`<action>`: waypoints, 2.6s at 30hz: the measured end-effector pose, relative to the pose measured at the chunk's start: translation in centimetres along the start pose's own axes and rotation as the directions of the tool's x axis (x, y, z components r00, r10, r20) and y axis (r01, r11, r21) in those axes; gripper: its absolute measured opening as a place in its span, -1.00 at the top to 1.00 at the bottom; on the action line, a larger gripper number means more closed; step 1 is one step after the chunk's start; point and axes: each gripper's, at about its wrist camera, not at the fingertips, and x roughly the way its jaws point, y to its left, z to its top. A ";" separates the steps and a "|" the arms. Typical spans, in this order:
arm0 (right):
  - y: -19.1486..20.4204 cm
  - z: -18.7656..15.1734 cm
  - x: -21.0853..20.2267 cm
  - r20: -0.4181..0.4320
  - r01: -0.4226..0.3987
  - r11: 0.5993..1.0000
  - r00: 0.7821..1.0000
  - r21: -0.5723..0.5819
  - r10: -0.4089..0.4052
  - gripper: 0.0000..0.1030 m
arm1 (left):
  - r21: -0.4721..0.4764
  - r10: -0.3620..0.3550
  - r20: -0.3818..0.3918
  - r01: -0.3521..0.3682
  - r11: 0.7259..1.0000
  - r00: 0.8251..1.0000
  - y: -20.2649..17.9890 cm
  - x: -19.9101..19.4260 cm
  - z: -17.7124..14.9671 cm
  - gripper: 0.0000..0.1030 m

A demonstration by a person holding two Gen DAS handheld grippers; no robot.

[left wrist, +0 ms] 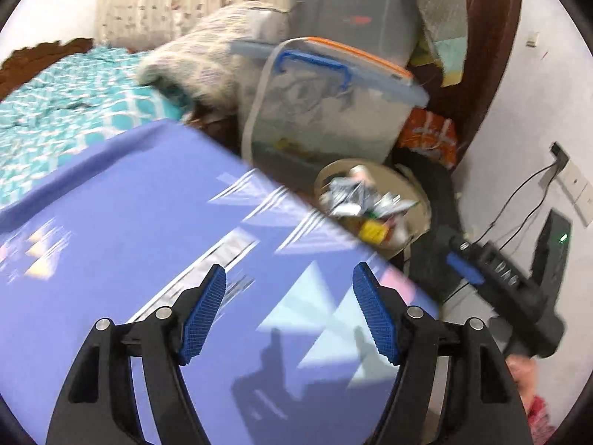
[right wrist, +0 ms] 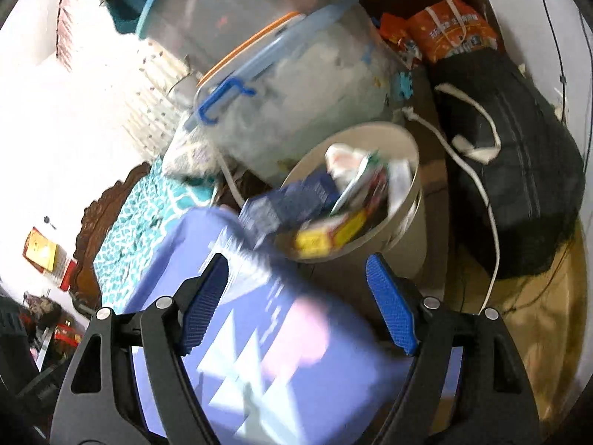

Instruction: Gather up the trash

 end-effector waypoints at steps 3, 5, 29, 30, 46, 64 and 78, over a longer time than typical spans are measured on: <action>2.3 -2.4 -1.1 -0.027 0.000 1.000 1.000 -0.027 0.000 -0.51 | -0.009 0.059 0.014 -0.059 0.998 0.998 2.2 -2.8 -2.7 -0.31; 4.0 -3.8 -2.0 -0.029 0.005 0.998 1.000 -0.059 -0.007 -0.51 | -0.013 0.091 0.028 -0.090 0.996 0.995 3.3 -4.3 -4.0 -0.31; 14.7 -9.3 -3.2 0.050 0.236 0.961 0.972 -0.146 -0.231 -0.74 | -0.044 0.138 0.091 -0.134 0.990 0.986 14.5 -8.6 -5.3 -0.70; 14.6 -9.5 -3.1 0.057 0.254 0.957 0.967 -0.139 -0.248 -0.74 | -0.036 0.141 0.089 -0.139 0.990 0.986 14.6 -8.2 -5.0 -0.71; 11.5 -11.5 -9.5 0.117 0.208 0.967 0.975 -0.149 -0.191 -0.74 | 0.009 0.201 0.113 -0.204 0.979 0.973 10.8 -9.4 -6.8 -0.83; 8.9 -11.2 -15.9 0.114 -0.048 0.985 0.991 -0.166 0.068 -0.76 | 0.012 0.391 0.196 -0.401 0.916 0.899 3.1 -17.1 -10.4 -0.83; 8.1 -11.5 -14.1 0.107 0.017 0.990 0.994 -0.138 -0.002 -0.76 | 0.020 0.311 0.120 -0.315 0.949 0.943 4.0 -14.3 -9.7 -0.83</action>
